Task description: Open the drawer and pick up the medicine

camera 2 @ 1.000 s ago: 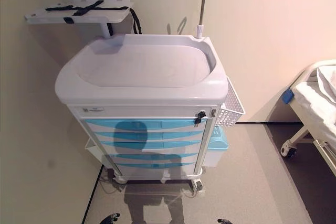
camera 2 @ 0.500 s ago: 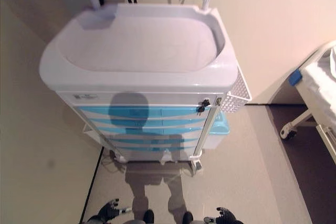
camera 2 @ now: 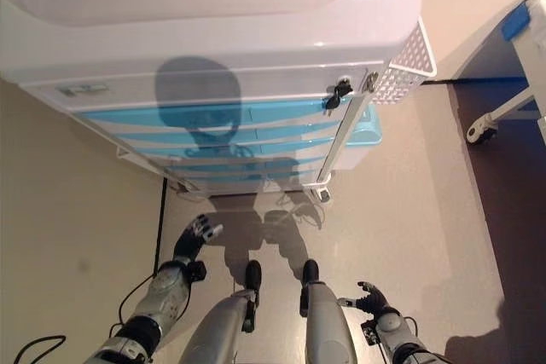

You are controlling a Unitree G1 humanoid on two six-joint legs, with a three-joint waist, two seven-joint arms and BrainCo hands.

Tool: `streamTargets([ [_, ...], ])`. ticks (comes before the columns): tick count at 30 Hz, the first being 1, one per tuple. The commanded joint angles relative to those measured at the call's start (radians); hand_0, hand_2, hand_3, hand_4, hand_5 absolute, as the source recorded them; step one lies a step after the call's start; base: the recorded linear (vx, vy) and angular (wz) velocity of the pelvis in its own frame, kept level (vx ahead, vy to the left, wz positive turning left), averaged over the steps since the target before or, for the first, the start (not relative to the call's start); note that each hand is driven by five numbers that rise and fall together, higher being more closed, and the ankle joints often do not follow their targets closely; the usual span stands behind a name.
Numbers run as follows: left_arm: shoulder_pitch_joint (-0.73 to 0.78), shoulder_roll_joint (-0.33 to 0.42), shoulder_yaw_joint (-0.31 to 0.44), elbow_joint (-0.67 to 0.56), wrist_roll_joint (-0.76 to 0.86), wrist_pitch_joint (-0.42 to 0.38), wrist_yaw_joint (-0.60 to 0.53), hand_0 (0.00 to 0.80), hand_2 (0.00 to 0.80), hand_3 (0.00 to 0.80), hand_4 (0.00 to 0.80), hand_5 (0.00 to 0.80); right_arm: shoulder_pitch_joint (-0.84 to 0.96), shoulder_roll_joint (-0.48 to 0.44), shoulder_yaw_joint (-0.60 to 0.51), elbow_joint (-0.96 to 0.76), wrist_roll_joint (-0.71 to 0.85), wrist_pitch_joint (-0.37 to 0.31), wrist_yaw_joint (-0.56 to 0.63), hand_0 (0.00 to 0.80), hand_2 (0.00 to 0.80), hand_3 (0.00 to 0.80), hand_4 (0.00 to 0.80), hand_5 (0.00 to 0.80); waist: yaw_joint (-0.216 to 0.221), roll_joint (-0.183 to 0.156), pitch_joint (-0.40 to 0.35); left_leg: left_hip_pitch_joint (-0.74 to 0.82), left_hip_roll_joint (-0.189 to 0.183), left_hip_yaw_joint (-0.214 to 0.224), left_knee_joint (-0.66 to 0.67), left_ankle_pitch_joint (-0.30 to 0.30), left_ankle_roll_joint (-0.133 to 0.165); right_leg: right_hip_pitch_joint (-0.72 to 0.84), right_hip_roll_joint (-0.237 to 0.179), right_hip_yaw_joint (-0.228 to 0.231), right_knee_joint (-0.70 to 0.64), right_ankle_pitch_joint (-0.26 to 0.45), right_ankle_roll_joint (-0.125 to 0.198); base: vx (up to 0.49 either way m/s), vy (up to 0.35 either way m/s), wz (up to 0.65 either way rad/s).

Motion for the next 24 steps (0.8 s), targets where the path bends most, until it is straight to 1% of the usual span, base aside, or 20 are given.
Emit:
streamTargets([
  [1, -0.012, -0.038, 0.046, -0.164, -0.207, -0.057, -0.03, 0.0, 0.0, 0.0, 0.0, 0.0, 0.047, -0.042, 0.034, -0.034, 0.01, -0.012, -0.019, 0.0, 0.0, 0.0, 0.0, 0.0, -0.012, -0.012, -0.038, -0.106, -0.056, 0.001, 0.162, -0.085, 0.053, -0.043, -0.028, 0.02, -0.001, 0.081, 0.035, -0.056, -0.014, 0.07],
  [2, -0.012, -0.037, 0.046, -0.165, -0.207, -0.057, -0.03, 0.0, 0.0, 0.0, 0.0, 0.0, 0.047, -0.042, 0.034, -0.034, 0.01, -0.012, -0.019, 0.0, 0.0, 0.0, 0.0, 0.0, -0.012, -0.011, -0.042, -0.109, -0.056, 0.001, 0.16, -0.082, 0.053, -0.046, -0.028, 0.02, -0.004, 0.084, 0.035, -0.071, -0.027, 0.12],
  [3, -0.017, -0.06, 0.052, -0.195, -0.305, -0.051, -0.064, 0.0, 0.0, 0.0, 0.0, 0.0, 0.051, -0.047, 0.027, -0.033, 0.014, -0.011, -0.017, 0.0, 0.0, 0.0, 0.0, 0.0, -0.017, -0.011, -0.04, -0.149, -0.055, -0.003, 0.203, -0.096, 0.053, -0.081, -0.027, 0.02, 0.031, 0.072, 0.033, -0.031, -0.015, 0.12],
  [4, -0.017, -0.06, 0.052, -0.195, -0.306, -0.051, -0.064, 0.0, 0.0, 0.0, 0.0, 0.0, 0.051, -0.047, 0.027, -0.033, 0.014, -0.011, -0.017, 0.0, 0.0, 0.0, 0.0, 0.0, -0.017, -0.011, -0.041, -0.151, -0.055, -0.003, 0.204, -0.096, 0.053, -0.082, -0.027, 0.02, 0.032, 0.071, 0.033, -0.042, -0.018, 0.14],
  [5, -0.024, -0.071, 0.054, -0.212, -0.348, -0.048, -0.074, 0.0, 0.0, 0.0, 0.0, 0.0, 0.05, -0.049, 0.026, -0.032, 0.015, -0.009, -0.017, 0.0, 0.0, 0.0, 0.0, 0.0, -0.02, -0.012, -0.043, -0.17, -0.053, -0.002, 0.221, -0.103, 0.053, -0.097, -0.026, 0.023, 0.042, 0.069, 0.033, -0.05, -0.006, 0.09],
  [6, -0.038, -0.08, 0.044, -0.242, -0.422, -0.032, -0.104, 0.0, 0.0, 0.0, 0.0, 0.0, 0.048, -0.053, 0.025, -0.035, 0.021, -0.007, -0.013, 0.0, 0.0, 0.0, 0.0, 0.0, -0.025, -0.012, -0.043, -0.205, -0.049, -0.001, 0.254, -0.112, 0.054, -0.132, -0.025, 0.026, 0.069, 0.063, 0.031, -0.05, -0.006, 0.08],
  [7, -0.038, -0.08, 0.044, -0.242, -0.423, -0.032, -0.104, 0.0, 0.0, 0.0, 0.0, 0.0, 0.048, -0.053, 0.025, -0.035, 0.021, -0.007, -0.013, 0.0, 0.0, 0.0, 0.0, 0.0, -0.025, -0.012, -0.044, -0.207, -0.049, 0.0, 0.254, -0.113, 0.054, -0.134, -0.025, 0.027, 0.07, 0.063, 0.031, -0.062, 0.007, 0.01],
  [8, -0.04, -0.079, 0.026, -0.28, -0.478, -0.014, -0.142, 0.0, 0.0, 0.0, 0.0, 0.0, 0.05, -0.058, 0.028, -0.051, 0.02, -0.006, -0.007, 0.0, 0.0, 0.0, 0.0, 0.0, -0.029, -0.011, -0.043, -0.234, -0.045, 0.006, 0.277, -0.119, 0.054, -0.164, -0.02, 0.03, 0.091, 0.062, 0.031, -0.04, 0.022, -0.02],
  [10, -0.05, -0.073, 0.004, -0.289, -0.524, 0.01, -0.185, 0.0, 0.0, 0.0, 0.0, 0.0, 0.05, -0.065, 0.033, -0.051, 0.015, -0.004, 0.003, 0.0, 0.0, 0.0, 0.0, 0.0, -0.031, -0.01, -0.043, -0.257, -0.039, 0.012, 0.294, -0.125, 0.055, -0.189, -0.018, 0.037, 0.106, 0.058, 0.033, -0.033, 0.021, -0.09],
  [11, -0.05, -0.073, 0.004, -0.289, -0.524, 0.01, -0.185, 0.0, 0.0, 0.0, 0.0, 0.0, 0.05, -0.065, 0.033, -0.051, 0.015, -0.004, 0.003, 0.0, 0.0, 0.0, 0.0, 0.0, -0.031, -0.01, -0.043, -0.257, -0.039, 0.012, 0.294, -0.125, 0.055, -0.189, -0.018, 0.037, 0.106, 0.058, 0.033, -0.018, 0.021, -0.12],
  [12, -0.074, -0.071, -0.012, -0.295, -0.561, 0.023, -0.213, 0.0, 0.0, 0.0, 0.0, 0.0, 0.051, -0.07, 0.038, -0.051, 0.011, -0.004, 0.016, 0.0, 0.0, 0.0, 0.0, 0.0, -0.034, -0.008, -0.042, -0.27, -0.039, 0.016, 0.302, -0.129, 0.057, -0.206, -0.018, 0.039, 0.119, 0.055, 0.033, -0.012, 0.017, -0.07],
  [15, -0.1, -0.062, -0.017, -0.297, -0.575, 0.023, -0.234, 0.0, 0.0, 0.0, 0.0, 0.0, 0.052, -0.072, 0.039, -0.056, 0.012, -0.008, 0.023, 0.0, 0.0, 0.0, 0.0, 0.0, -0.037, -0.007, -0.039, -0.285, -0.037, 0.019, 0.315, -0.133, 0.057, -0.222, -0.022, 0.038, 0.133, 0.05, 0.034, -0.008, 0.008, -0.01],
  [16, -0.126, -0.053, -0.024, -0.305, -0.599, 0.029, -0.26, 0.0, 0.0, 0.0, 0.0, 0.0, 0.052, -0.076, 0.041, -0.058, 0.014, -0.011, 0.029, 0.0, 0.0, 0.0, 0.0, 0.0, -0.041, -0.007, -0.037, -0.295, -0.039, 0.018, 0.32, -0.134, 0.055, -0.233, -0.022, 0.038, 0.142, 0.049, 0.035, 0.0, 0.0, 0.0],
  [20, -0.163, -0.038, -0.023, -0.305, -0.621, 0.037, -0.3, 0.0, 0.0, 0.0, 0.0, 0.0, 0.052, -0.081, 0.051, -0.067, 0.014, -0.02, 0.045, 0.0, 0.0, 0.0, 0.0, 0.0, -0.047, -0.012, -0.036, -0.32, -0.037, 0.02, 0.335, -0.137, 0.054, -0.258, -0.02, 0.038, 0.152, 0.05, 0.034, 0.0, 0.0, 0.0],
  [24, -0.188, -0.042, -0.019, -0.33, -0.652, 0.039, -0.34, 0.0, 0.0, 0.0, 0.0, 0.0, 0.047, -0.078, 0.057, -0.056, 0.012, -0.023, 0.062, 0.0, 0.0, 0.0, 0.0, 0.0, -0.048, -0.016, -0.041, -0.338, -0.033, 0.021, 0.334, -0.134, 0.053, -0.276, -0.017, 0.037, 0.148, 0.054, 0.035, 0.0, 0.0, 0.0],
])
